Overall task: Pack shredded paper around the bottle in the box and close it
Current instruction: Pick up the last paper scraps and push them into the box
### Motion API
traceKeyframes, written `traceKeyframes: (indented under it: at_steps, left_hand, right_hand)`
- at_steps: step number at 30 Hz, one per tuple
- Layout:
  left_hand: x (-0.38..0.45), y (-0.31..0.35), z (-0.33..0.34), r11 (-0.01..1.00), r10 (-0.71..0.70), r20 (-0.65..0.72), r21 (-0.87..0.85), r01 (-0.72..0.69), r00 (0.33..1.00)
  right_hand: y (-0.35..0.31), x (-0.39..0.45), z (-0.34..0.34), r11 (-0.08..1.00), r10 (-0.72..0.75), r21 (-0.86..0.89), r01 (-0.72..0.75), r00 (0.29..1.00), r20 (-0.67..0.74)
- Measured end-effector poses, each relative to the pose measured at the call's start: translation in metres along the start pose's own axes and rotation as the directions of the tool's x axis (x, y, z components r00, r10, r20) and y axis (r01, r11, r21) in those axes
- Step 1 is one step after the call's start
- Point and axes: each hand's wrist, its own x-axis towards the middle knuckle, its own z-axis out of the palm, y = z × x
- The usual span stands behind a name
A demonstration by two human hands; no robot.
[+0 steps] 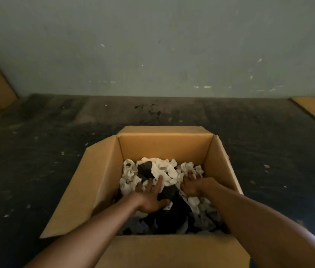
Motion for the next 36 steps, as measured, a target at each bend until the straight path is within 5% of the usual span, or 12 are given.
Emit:
traceKeyframes:
  at_steps: [8,14,18,24,29,32,36]
  left_hand:
    - [-0.032,0.012,-0.008,0.992,-0.085,-0.154,0.085,0.098,0.985]
    - [-0.046,0.025,0.019,0.998,-0.064,-0.042,0.013,0.064,0.997]
    - [-0.061,0.032,0.013,0.999,-0.037,-0.055,0.014,0.038,0.998]
    - [-0.072,0.006,0.010,0.998,-0.034,-0.245,-0.053,0.022,0.969]
    - [-0.072,0.002,0.028,0.998,-0.068,0.012,0.021,0.067,0.998]
    - [-0.077,0.000,0.016,0.998,-0.059,-0.143,-0.025,0.056,0.988]
    - [-0.094,-0.005,-0.006,0.993,-0.022,-0.443,-0.117,-0.033,0.896]
  right_hand:
    - [0.006,-0.053,-0.053,0.974,-0.207,-0.111,0.195,0.972,-0.109]
    - [-0.001,-0.076,0.006,0.955,-0.132,-0.226,0.189,0.960,0.246]
    - [-0.001,-0.090,0.001,0.950,-0.195,-0.210,0.230,0.965,0.174]
    - [0.008,-0.102,-0.008,0.968,-0.233,-0.079,0.237,0.971,0.060]
    - [0.004,-0.101,0.031,0.996,-0.051,-0.071,0.057,0.996,0.076]
    - [0.003,-0.112,0.016,0.990,-0.138,0.043,0.135,0.987,0.087]
    - [0.013,-0.137,-0.016,0.942,-0.150,0.276,0.189,0.977,-0.154]
